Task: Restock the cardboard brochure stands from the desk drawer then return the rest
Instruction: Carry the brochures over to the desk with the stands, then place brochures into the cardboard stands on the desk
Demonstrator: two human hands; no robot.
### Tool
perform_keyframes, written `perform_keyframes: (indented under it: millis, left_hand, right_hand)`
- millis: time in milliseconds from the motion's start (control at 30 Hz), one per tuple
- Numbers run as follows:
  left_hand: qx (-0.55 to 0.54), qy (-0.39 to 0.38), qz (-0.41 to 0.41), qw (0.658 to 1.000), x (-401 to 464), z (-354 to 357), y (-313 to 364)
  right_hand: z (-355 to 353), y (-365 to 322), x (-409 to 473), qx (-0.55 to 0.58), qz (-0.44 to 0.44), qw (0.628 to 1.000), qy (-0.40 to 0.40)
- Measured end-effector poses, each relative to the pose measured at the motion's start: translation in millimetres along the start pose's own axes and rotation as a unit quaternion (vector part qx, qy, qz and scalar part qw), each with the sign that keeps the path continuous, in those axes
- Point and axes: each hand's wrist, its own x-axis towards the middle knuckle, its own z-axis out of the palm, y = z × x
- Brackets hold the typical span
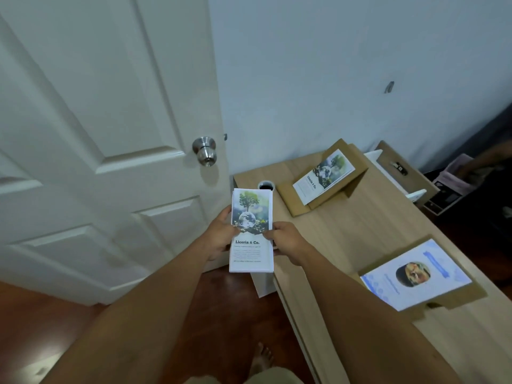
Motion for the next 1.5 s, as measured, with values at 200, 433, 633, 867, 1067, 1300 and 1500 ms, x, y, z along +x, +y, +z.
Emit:
perform_keyframes:
  millis: [200, 433, 633, 867, 1067, 1300, 1500]
  left_hand:
    - [0.021, -0.041, -0.019, 0.999, 56.6, 18.1, 26.4]
    - [0.047, -0.096, -0.044, 0.993, 111.4, 23.5, 50.4]
    - [0.008, -0.178, -0.058, 0.982, 144.4, 17.7, 65.6]
    - [0.001, -0.167, -0.048, 0.985, 169.2, 8.1, 55.1]
    - [-0.03, -0.177, -0.006, 0.984, 180.9, 10.9, 58.2]
    - [-0.003, -0.127, 0.052, 0.991, 188.2, 13.3, 54.9]
    - [-0.048, -0.151, 0.002, 0.987, 193.7, 18.0, 59.5]
  right_hand:
    - [-29.1, -9.8, 36.5, 0.035, 0.024, 0.999, 0.023]
    - [-40.8, -23.2, 59.9, 0.074, 0.041, 0.993, 0.082]
    - [-38.3, -36.1, 72.8, 0.116, 0.062, 0.984, 0.122]
    - [-19.7, -38.7, 81.4, 0.14, 0.032, 0.967, 0.212]
    - [-19.6, -46.9, 91.7, 0.129, -0.01, 0.958, 0.256]
    - [-21.6, -48.4, 97.8, 0.138, -0.032, 0.951, 0.273]
    - [-31.6, -47.1, 98.6, 0.181, -0.025, 0.941, 0.284]
